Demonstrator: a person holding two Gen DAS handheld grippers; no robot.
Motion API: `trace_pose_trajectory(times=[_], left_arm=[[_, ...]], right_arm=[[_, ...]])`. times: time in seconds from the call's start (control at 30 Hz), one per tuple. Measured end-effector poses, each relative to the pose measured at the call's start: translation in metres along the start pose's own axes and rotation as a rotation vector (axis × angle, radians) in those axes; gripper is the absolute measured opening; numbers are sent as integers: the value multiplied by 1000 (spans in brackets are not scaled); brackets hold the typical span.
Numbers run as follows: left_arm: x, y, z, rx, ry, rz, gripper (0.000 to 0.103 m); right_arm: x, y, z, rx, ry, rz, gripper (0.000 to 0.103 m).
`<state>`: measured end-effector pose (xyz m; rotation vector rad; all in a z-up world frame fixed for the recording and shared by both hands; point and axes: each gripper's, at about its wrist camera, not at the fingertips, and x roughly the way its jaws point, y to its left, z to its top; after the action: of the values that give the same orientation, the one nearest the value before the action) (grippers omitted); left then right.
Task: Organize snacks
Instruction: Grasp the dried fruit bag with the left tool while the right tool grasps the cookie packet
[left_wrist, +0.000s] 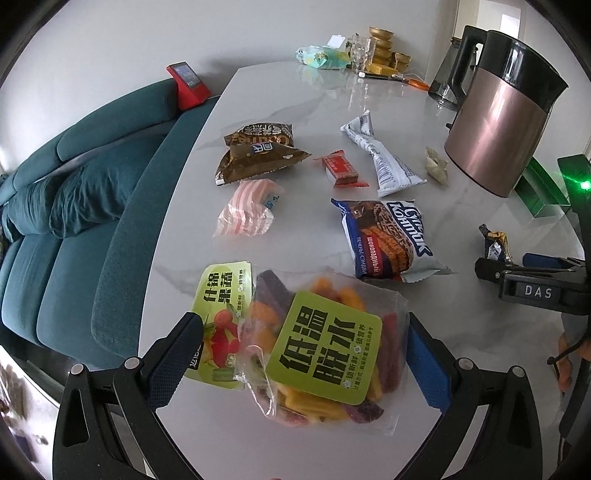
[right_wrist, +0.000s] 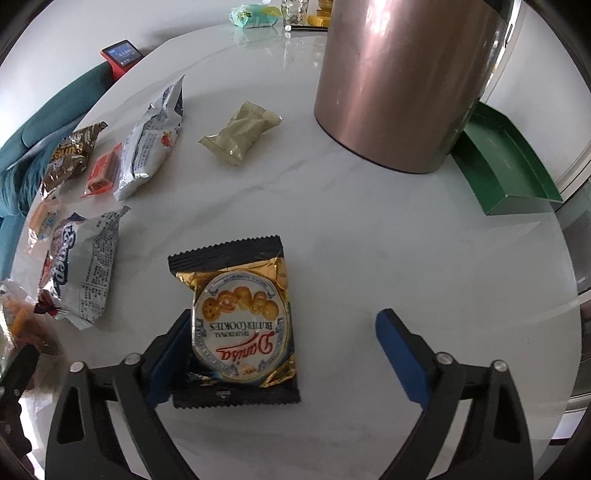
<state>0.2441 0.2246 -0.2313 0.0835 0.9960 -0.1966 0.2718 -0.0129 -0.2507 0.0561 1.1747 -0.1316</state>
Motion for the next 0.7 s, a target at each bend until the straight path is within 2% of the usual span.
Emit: trace_pose_trajectory(times=[0.1, 0.13, 0.17, 0.2, 0.23, 0.27, 0.3, 0.37, 0.47, 0.53, 0.7], left_arm=[[1, -2, 1, 10, 6, 1, 102], [1, -1, 1, 6, 10, -7, 101], [1, 0, 1, -1, 13, -18, 99], [1, 2, 1, -12, 16, -32, 95], [1, 3, 1, -14, 18, -40, 90], [0, 3, 1, -8, 17, -45, 88], [-1, 1, 1, 2, 14, -46, 84], [-2, -2, 1, 24, 10, -41, 79], [-7, -7, 1, 60, -5, -30, 65], [-8, -8, 1, 71, -9, -25, 61], [-9, -5, 2, 74, -9, -44, 59]], right_arm=[[-3, 1, -1, -1, -4, 17, 100], [-4, 1, -1, -4, -11, 18, 91], [-5, 3, -1, -6, -14, 18, 76], [-7, 5, -1, -11, -19, 20, 69], [-8, 6, 0, -17, -21, 24, 51], [-9, 7, 0, -22, -24, 28, 29], [-9, 8, 0, -26, -25, 29, 23], [-10, 10, 0, -30, -25, 27, 22], [-10, 13, -2, -34, -27, 31, 19], [-11, 13, -5, -36, -39, 32, 14], [-16, 12, -14, -46, -47, 31, 9]])
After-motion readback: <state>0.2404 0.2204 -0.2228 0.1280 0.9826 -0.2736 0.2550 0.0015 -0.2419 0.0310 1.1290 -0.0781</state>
